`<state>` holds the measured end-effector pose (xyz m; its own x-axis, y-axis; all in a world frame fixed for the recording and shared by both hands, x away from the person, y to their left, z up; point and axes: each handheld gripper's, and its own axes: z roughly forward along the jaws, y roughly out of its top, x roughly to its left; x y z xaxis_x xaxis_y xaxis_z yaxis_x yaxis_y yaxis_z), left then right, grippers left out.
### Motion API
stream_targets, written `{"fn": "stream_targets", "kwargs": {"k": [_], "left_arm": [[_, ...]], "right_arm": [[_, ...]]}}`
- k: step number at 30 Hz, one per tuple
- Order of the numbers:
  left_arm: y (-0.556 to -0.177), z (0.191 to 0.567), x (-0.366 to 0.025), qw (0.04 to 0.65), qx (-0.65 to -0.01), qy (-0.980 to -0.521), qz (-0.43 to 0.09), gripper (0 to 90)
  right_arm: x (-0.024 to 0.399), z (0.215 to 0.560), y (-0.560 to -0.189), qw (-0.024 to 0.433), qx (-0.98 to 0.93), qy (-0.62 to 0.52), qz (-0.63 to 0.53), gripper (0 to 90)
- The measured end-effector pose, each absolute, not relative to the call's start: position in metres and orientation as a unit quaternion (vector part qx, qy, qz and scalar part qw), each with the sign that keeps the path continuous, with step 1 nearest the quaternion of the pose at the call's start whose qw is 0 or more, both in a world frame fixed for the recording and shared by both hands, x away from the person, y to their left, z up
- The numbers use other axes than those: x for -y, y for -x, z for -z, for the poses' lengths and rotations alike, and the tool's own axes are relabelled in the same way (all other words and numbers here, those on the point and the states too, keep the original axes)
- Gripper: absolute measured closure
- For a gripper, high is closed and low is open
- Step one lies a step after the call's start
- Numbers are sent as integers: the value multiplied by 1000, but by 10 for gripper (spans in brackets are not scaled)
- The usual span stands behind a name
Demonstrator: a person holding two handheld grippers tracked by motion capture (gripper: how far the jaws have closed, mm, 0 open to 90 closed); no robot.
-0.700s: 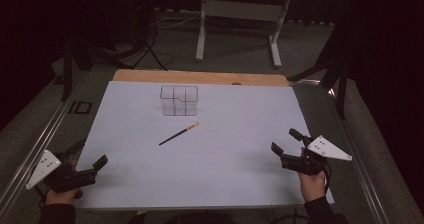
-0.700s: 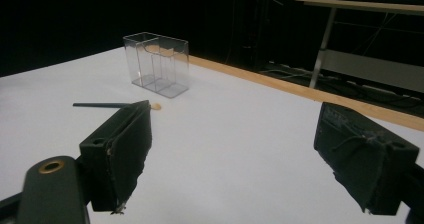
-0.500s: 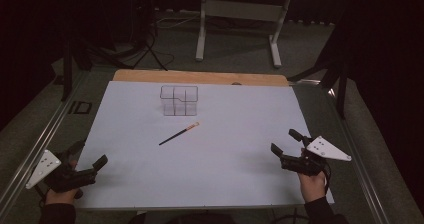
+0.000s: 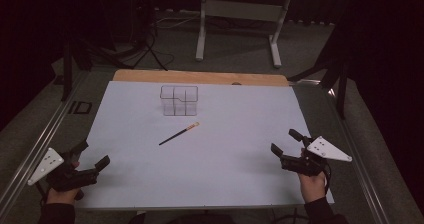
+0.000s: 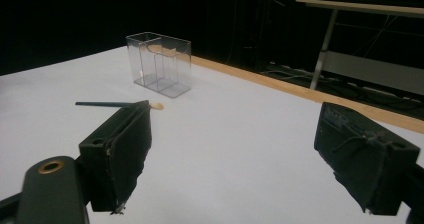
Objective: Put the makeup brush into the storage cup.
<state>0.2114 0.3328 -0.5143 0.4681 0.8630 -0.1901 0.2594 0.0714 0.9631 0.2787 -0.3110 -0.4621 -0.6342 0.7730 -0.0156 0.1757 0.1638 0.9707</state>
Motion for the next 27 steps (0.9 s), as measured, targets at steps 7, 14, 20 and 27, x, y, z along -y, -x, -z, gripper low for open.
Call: {"fn": "stream_targets", "kwargs": {"k": [7, 14, 20, 27], "left_arm": [[-209, 497, -333, 577, -466, -621, -252, 0], [-216, 480, -327, 564, -464, -644, -228, 0], [-227, 470, -323, 561, -444, -673, -190, 0], [-239, 464, -317, 544, -429, -700, -174, 0]], "right_arm": [[310, 462, -279, 270, -713, -332, -555, 143], [310, 463, -279, 269, -713, -335, -555, 143], [310, 462, -279, 270, -713, -333, -555, 143], [310, 462, -279, 264, -711, -336, -558, 144]]}}
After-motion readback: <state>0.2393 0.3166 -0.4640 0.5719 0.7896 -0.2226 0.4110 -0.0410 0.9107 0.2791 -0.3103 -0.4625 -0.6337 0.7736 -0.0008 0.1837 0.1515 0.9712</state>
